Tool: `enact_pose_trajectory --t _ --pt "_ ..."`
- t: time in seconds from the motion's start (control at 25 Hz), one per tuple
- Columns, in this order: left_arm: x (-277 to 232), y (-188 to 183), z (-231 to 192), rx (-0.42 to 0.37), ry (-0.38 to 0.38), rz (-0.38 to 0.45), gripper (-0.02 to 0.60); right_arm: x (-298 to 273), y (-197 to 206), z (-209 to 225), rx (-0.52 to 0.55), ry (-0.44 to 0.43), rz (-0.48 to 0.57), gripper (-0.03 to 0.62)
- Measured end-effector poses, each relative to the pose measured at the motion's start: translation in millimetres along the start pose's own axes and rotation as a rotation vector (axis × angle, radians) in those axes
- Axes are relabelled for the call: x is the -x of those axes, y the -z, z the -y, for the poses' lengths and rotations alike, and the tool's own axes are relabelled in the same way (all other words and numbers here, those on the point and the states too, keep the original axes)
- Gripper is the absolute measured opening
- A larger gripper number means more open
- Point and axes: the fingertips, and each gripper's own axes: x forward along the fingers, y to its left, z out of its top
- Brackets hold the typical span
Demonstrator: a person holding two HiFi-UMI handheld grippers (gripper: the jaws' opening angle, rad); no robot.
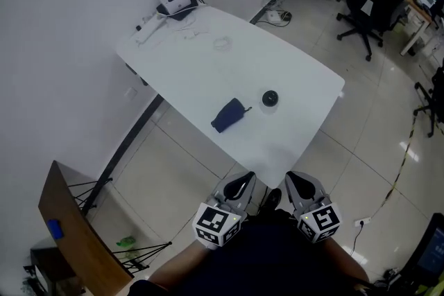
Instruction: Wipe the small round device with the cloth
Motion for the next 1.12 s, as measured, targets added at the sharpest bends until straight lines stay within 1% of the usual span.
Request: enact_pose_trajectory --t 0.2,0.32,0.52,0.72,0.76,0.84,0.96,1.04,1.12 --pt "-20 -7 3 -0.001 -0.043 0.005 0.003 -4 -4 25 -0.004 -0.029 -0.004 0.012" --pt "-27 -9 0 -0.004 -0.055 -0.002 0.024 -8 -6 35 -0.018 -0.032 -0.010 0.012" --pt "-43 -10 -28 0.009 -0.096 -0.017 0.032 -25 -10 48 -0.021 -0.030 -0.022 0.014" --pt "-61 -16 -74 0.001 -0.101 -0.047 0.075 -51 -23 55 -0.023 -0.002 -0.032 0.019" --pt "-65 -18 -85 0.000 -0.102 -0.046 0.081 -57 -25 58 -0.018 0.005 -0.037 0.028" --pt "-70 -23 -112 -0.003 -0.112 -0.037 0.083 -70 -30 62 -0.013 0.023 -0.046 0.080" --pt "-75 -26 -156 -0.030 -0.140 -0.046 0.083 -84 -35 66 -0.010 0.055 -0.055 0.104" --pt "-82 -21 -186 -0.050 -0.154 -0.085 0.088 -94 -38 68 -0.005 0.072 -0.061 0.110" --pt "-92 -8 -216 -0.058 -0.163 -0.154 0.116 -105 -39 68 -0.004 0.085 -0.072 0.110"
